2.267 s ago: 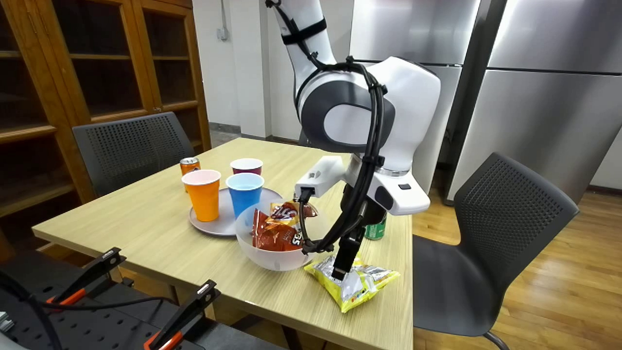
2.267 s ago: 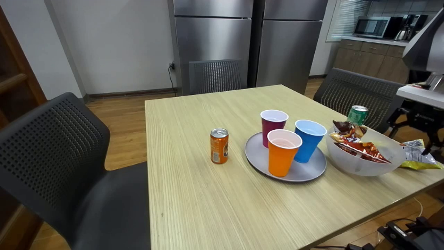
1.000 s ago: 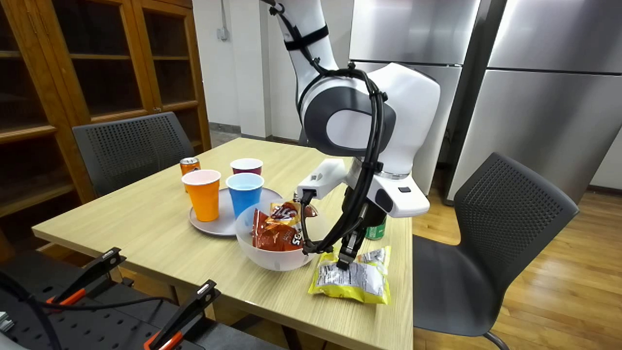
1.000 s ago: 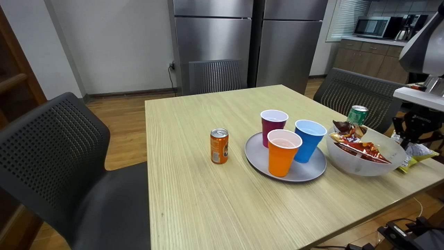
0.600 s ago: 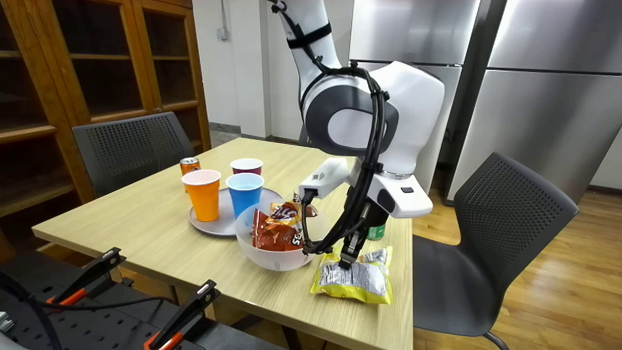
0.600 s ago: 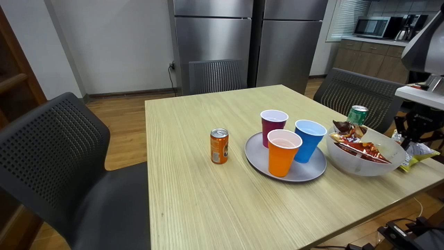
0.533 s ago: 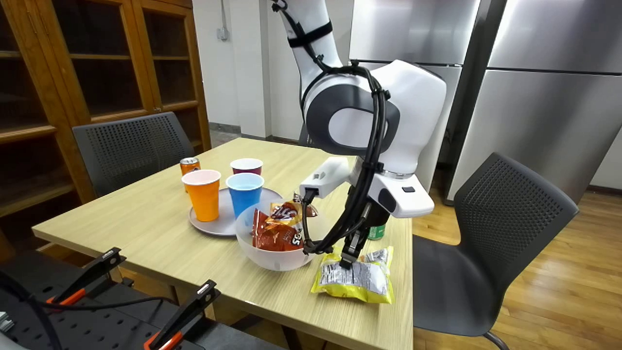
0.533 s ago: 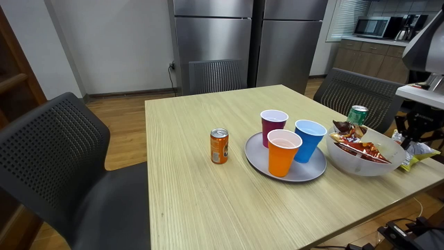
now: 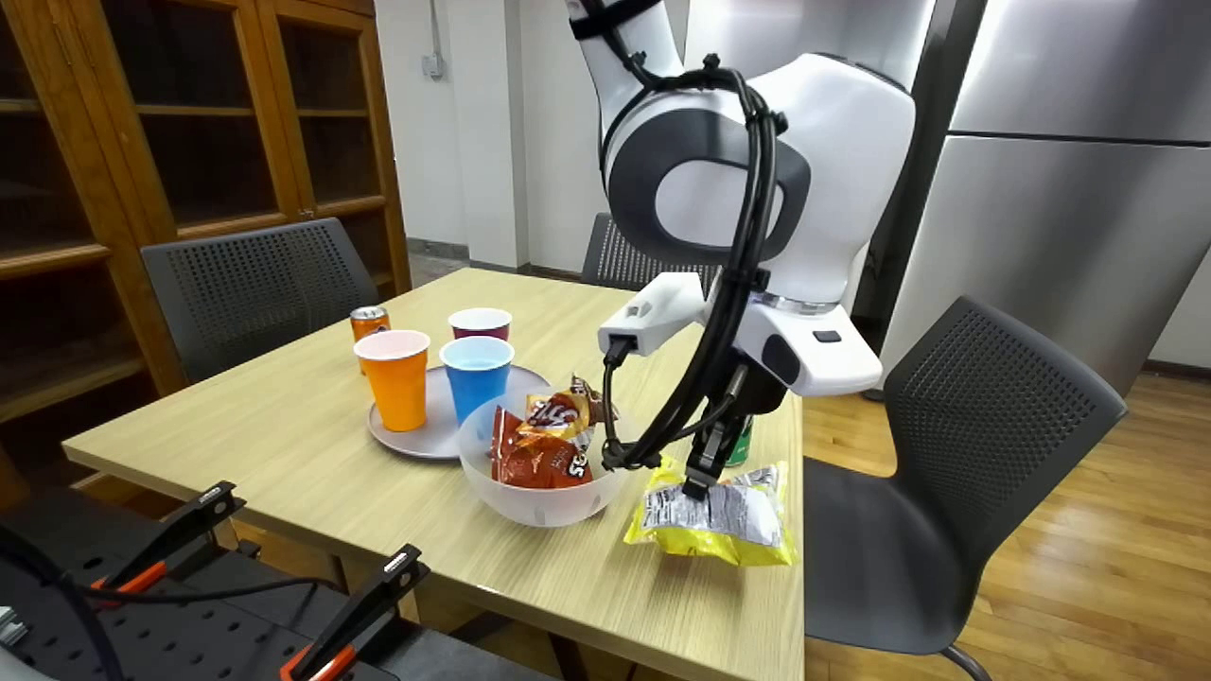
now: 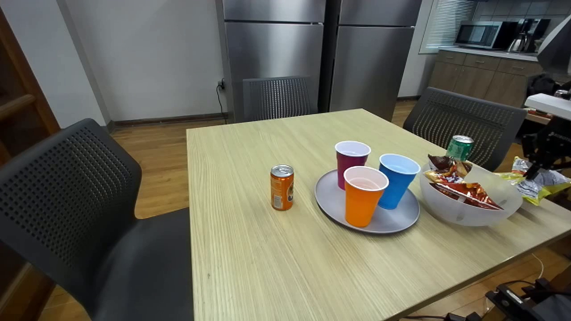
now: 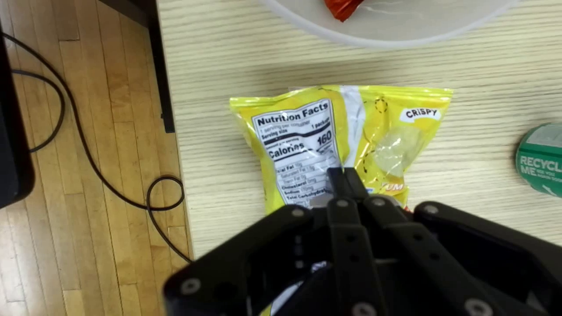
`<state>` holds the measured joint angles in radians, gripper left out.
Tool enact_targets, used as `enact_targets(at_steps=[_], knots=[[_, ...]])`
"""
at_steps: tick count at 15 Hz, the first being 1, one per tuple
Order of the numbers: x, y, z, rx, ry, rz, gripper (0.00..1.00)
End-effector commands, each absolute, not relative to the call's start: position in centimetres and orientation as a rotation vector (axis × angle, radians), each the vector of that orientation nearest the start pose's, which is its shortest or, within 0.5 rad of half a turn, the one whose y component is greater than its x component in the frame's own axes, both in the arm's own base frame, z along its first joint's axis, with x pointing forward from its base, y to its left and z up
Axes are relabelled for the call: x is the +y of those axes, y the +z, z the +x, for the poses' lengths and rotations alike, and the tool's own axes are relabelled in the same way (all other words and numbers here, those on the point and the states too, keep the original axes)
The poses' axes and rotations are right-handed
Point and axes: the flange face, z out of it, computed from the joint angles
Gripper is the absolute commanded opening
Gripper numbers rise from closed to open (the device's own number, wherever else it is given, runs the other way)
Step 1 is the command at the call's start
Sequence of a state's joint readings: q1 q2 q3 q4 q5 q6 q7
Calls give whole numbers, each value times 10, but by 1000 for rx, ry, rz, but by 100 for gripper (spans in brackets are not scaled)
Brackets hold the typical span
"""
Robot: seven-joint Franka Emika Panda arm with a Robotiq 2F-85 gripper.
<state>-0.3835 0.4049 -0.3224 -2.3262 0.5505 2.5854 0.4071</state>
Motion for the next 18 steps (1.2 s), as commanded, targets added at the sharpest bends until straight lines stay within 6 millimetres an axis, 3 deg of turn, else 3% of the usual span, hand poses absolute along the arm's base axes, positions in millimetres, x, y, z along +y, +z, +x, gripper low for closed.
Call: enact_targets(at_steps=[1,12,18], knots=[[-336,192,355,2093,76,-2067,0],[-320,234,345,2034,-38,-2043,0],[-297,247,350,1966,-56,-2087,0]])
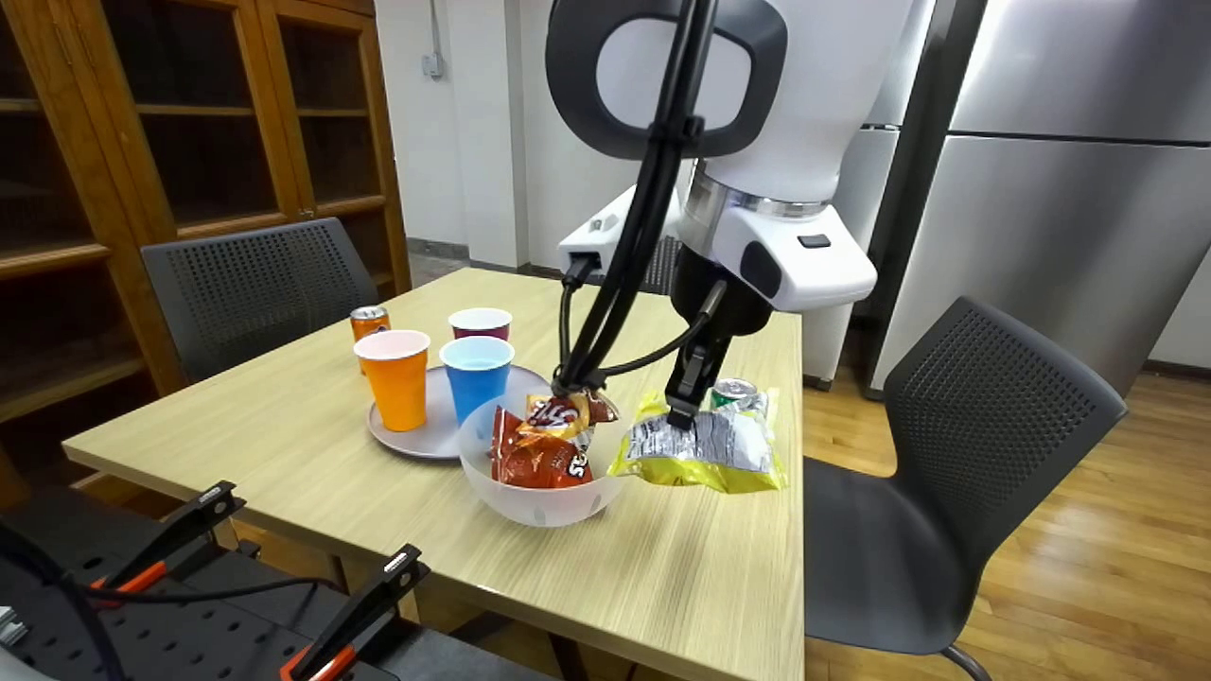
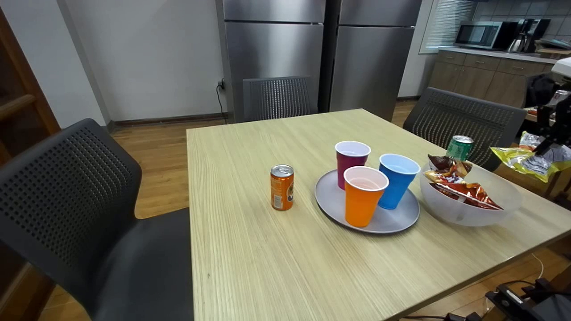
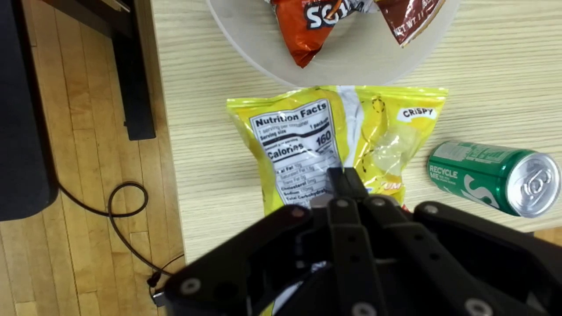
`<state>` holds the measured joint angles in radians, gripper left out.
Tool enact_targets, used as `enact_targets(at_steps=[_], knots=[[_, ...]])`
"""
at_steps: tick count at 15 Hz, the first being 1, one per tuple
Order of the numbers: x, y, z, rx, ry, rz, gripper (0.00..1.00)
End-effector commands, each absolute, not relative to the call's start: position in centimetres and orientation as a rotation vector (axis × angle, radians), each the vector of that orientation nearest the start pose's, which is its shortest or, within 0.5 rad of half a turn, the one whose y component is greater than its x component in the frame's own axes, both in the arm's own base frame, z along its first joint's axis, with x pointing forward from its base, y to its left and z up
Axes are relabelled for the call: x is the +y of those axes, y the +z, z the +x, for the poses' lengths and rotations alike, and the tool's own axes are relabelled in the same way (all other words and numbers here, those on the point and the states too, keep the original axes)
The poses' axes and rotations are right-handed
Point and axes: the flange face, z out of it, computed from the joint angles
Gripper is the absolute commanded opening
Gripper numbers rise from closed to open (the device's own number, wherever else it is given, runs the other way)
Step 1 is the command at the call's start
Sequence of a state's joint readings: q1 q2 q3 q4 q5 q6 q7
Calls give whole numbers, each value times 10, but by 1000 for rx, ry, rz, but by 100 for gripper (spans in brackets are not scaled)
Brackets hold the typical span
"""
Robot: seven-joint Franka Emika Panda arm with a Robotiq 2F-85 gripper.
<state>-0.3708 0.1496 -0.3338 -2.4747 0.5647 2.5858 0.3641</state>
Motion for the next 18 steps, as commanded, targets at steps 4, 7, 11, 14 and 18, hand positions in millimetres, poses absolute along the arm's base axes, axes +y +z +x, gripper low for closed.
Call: enact_targets(at_steps=[4,7,11,14,18], knots=[[-274,250,358,1906,-49,-2131,0],[-251,250,365,1847,-31,-2175,0],[-221,241,370,1774,23,-2235,0],[-203,227,373,1744,82,-2273,0],[-187,209,376,1722,152,-2310,0]])
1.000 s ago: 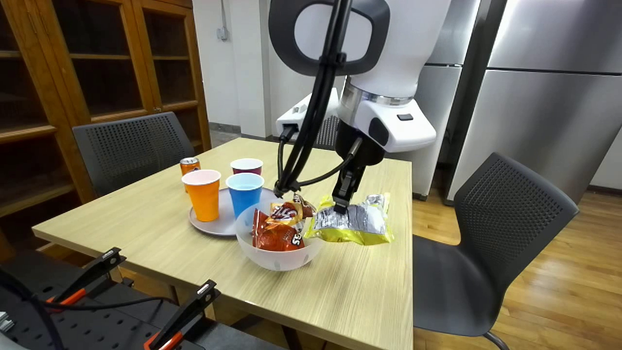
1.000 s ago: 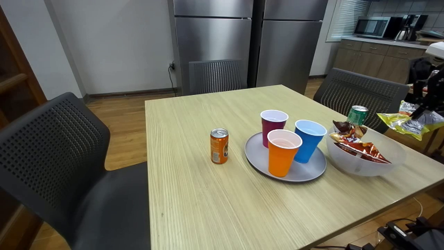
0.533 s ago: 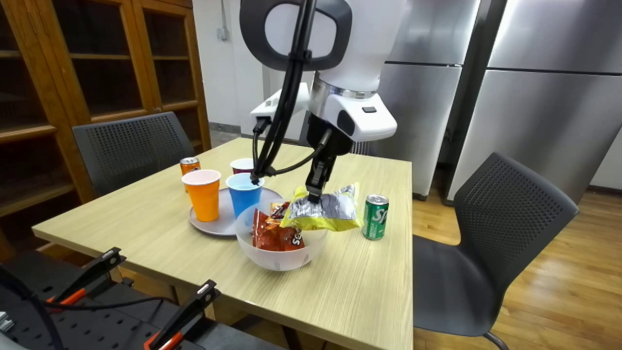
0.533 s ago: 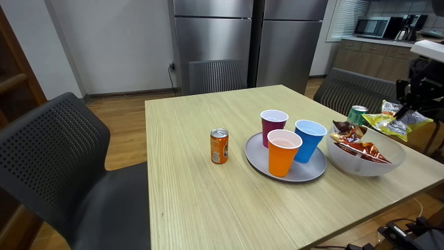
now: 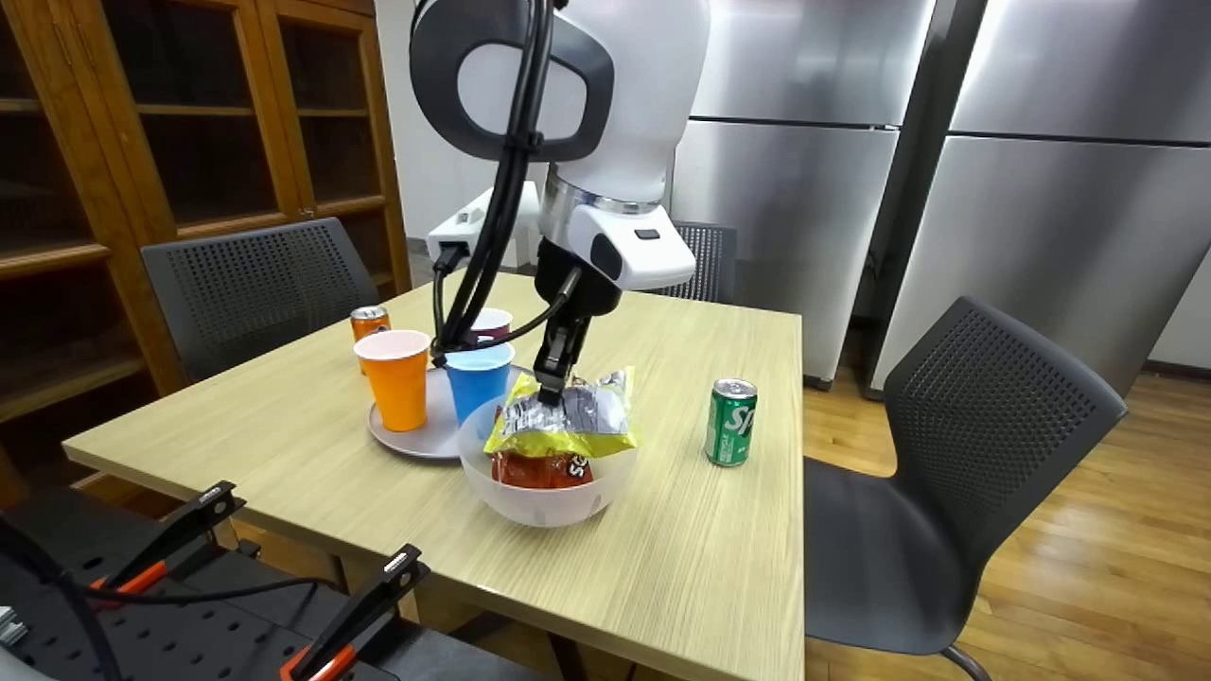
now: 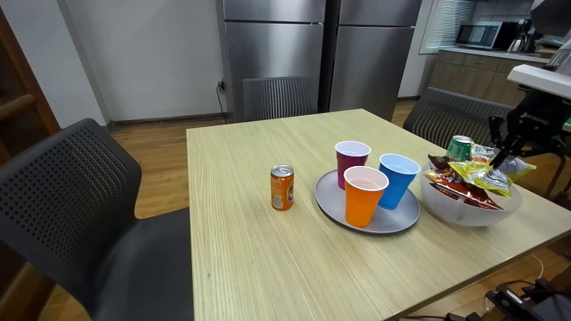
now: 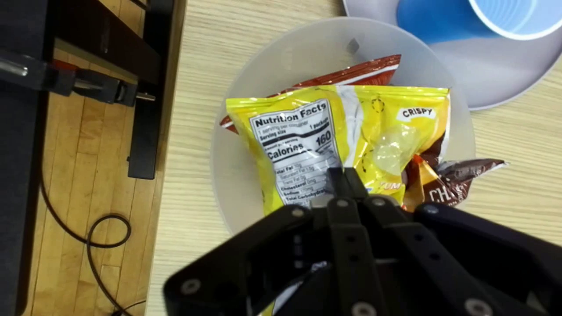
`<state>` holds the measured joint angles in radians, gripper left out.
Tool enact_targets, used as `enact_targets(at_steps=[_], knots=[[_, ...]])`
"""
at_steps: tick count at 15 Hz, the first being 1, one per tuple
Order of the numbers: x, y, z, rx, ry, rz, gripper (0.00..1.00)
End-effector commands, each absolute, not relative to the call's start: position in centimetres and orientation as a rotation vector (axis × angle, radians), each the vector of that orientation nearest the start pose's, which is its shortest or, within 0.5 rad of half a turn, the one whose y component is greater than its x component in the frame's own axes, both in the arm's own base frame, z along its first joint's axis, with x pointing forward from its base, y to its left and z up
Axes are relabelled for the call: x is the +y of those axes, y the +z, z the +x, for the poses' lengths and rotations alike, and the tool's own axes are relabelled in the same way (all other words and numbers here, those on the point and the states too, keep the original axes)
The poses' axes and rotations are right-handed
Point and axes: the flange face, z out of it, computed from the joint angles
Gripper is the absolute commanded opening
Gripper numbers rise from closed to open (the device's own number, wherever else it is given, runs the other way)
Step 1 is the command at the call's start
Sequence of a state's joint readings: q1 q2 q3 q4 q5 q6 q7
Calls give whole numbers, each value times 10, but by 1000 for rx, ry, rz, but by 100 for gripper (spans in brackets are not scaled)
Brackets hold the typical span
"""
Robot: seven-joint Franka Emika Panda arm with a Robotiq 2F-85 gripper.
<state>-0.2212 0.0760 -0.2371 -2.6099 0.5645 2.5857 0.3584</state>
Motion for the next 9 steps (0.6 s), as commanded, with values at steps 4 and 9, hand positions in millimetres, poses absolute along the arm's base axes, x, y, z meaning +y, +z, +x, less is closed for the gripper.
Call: enact_targets(at_steps=[4,9], knots=[[-182,191,380,1723,182,-2336,0],[-182,181,380,1724,215,-2347,0]])
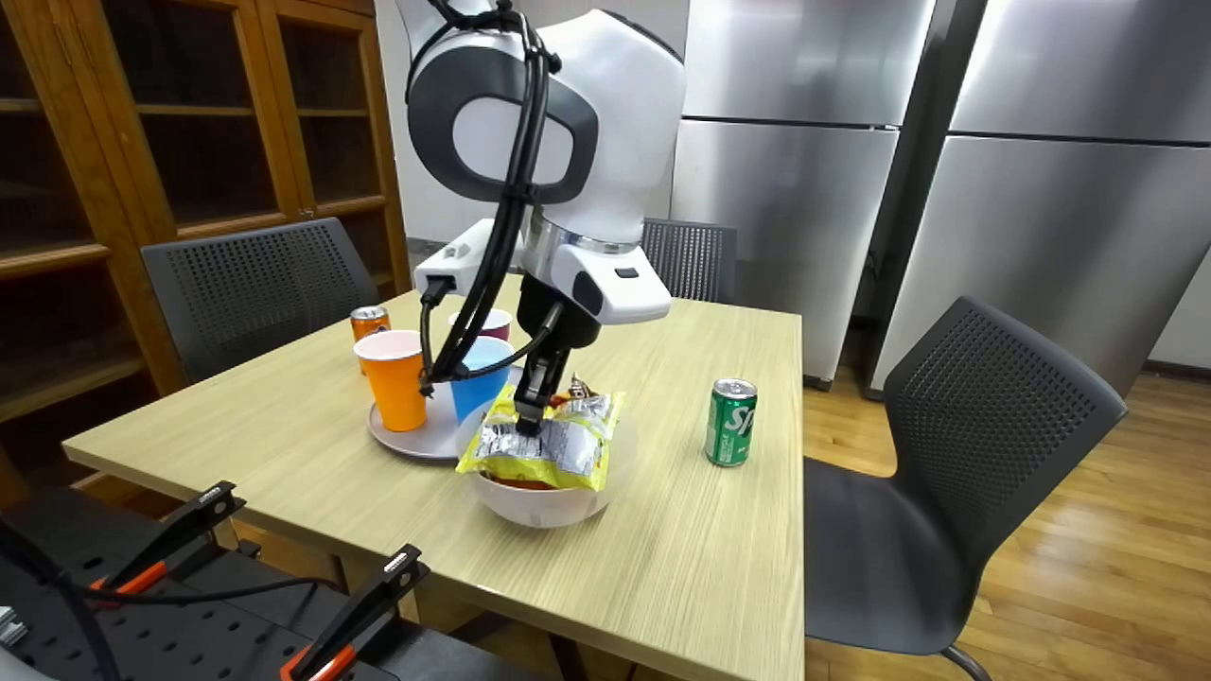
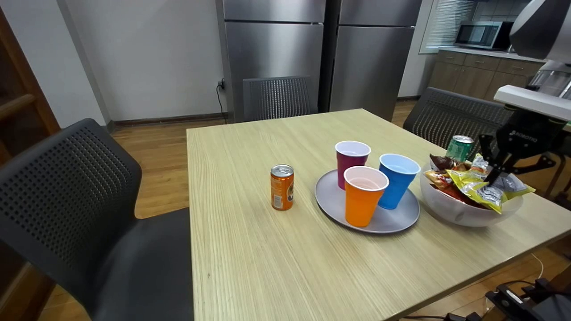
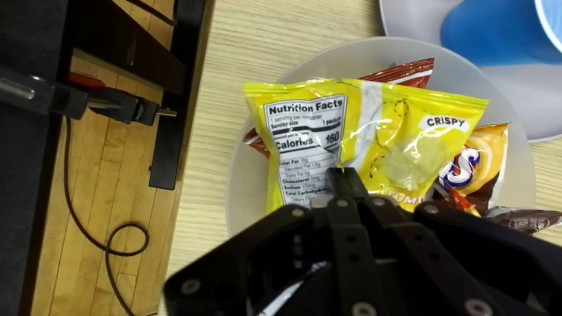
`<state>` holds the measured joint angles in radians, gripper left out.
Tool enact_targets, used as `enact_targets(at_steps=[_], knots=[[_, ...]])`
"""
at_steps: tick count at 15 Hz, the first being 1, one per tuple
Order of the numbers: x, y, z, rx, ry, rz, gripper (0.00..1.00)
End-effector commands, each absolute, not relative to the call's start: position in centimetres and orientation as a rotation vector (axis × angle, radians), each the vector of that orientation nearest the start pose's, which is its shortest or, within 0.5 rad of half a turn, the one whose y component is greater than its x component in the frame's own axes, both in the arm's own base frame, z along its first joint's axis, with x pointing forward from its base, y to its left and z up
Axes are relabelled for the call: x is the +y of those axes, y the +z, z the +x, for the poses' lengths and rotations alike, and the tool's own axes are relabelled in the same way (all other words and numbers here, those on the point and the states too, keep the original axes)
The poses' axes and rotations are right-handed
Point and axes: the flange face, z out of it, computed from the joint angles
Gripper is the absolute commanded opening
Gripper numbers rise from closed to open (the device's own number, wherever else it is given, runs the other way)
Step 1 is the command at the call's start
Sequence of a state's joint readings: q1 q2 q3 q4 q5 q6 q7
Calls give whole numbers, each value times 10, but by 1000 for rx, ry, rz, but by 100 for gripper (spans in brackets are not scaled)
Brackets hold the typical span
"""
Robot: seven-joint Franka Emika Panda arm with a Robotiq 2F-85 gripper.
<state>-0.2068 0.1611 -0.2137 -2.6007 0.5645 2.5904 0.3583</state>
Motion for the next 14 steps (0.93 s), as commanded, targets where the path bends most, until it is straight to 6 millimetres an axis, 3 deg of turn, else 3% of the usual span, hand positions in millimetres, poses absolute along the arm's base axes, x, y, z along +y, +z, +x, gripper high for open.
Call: enact_targets(at_steps=[1,3,4,6,14], knots=[[-182,180,380,1724,218,-2348,0],[-183,180,380,1723,221,-2352,0],[-183,181,380,1716,219,-2359,26],[-182,185,379,1707,210,-2363,32],[-178,210,373,1603,151,-2406,92]])
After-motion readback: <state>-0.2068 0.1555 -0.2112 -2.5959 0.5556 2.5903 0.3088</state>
